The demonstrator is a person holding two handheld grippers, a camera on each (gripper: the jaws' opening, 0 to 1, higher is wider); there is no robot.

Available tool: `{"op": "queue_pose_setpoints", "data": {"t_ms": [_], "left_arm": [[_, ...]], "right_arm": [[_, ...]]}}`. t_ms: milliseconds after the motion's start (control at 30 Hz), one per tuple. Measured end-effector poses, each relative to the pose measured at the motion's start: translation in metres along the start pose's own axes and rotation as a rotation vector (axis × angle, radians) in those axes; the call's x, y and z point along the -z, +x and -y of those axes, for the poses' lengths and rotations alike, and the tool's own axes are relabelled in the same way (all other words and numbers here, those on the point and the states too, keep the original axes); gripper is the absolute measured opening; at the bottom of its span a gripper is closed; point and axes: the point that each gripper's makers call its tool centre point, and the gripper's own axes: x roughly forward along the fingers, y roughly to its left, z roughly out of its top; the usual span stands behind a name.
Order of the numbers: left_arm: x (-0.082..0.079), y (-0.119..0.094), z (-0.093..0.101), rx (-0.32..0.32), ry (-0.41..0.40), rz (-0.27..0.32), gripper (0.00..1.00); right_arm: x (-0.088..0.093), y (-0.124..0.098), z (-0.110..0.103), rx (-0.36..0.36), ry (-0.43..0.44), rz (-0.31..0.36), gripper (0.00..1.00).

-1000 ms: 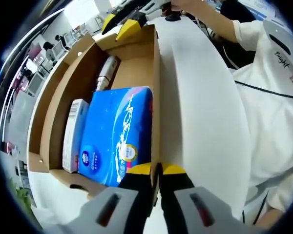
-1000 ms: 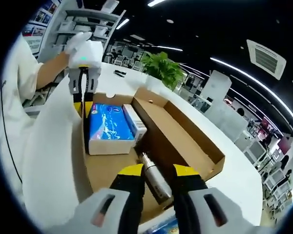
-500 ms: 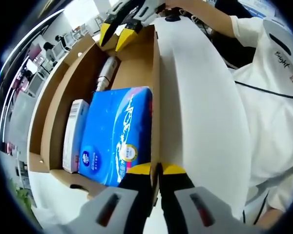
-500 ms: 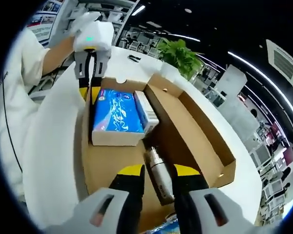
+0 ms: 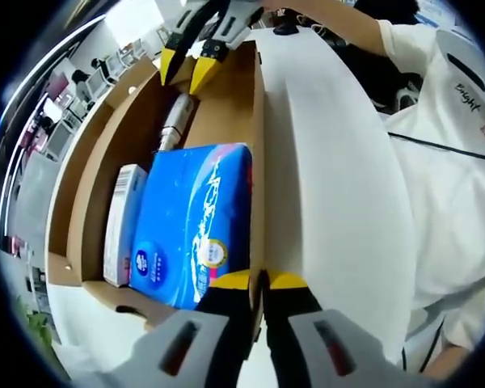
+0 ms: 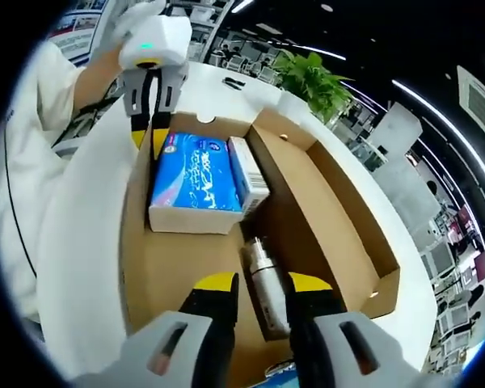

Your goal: Operate the shoe box by opening the lid, removing the specified soft item, and placing it in the target area until the item is outside and the box remains undamaged.

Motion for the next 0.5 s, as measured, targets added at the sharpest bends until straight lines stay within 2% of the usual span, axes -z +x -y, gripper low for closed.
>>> {"op": "queue_pose_setpoints", "data": {"t_ms": [133,233,267,367,500], "left_arm": [[0.000,0.000,0.000,0.005,-0.003,-0.005,0.03],[0.000,0.000,0.000,0.005,-0.002,-0.005,0.03],[0.000,0.000,0.000,0.005,-0.002,-0.004,0.03],[0.000,0.000,0.000,-0.001,-0.002,-0.007,0.03],[0.000,0.000,0.000,-0.001,-0.002,-0.008,0.03]], "right_arm": [[-0.003,0.006,-0.012,-0.052,-0.027,-0.011,0.22],[-0.012,0.009,-0.009,-0.045,-0.037,-0.006,0.22],[-0.012,0.011,-0.008,-0.044,-0.049,-0.026,0.22],[-0.009,0.021,-0.003,-0.050,-0.067,-0.072,0.22],[-0.005,0.028,0.000,-0.022,-0.054,-0.103,0.22]]}}
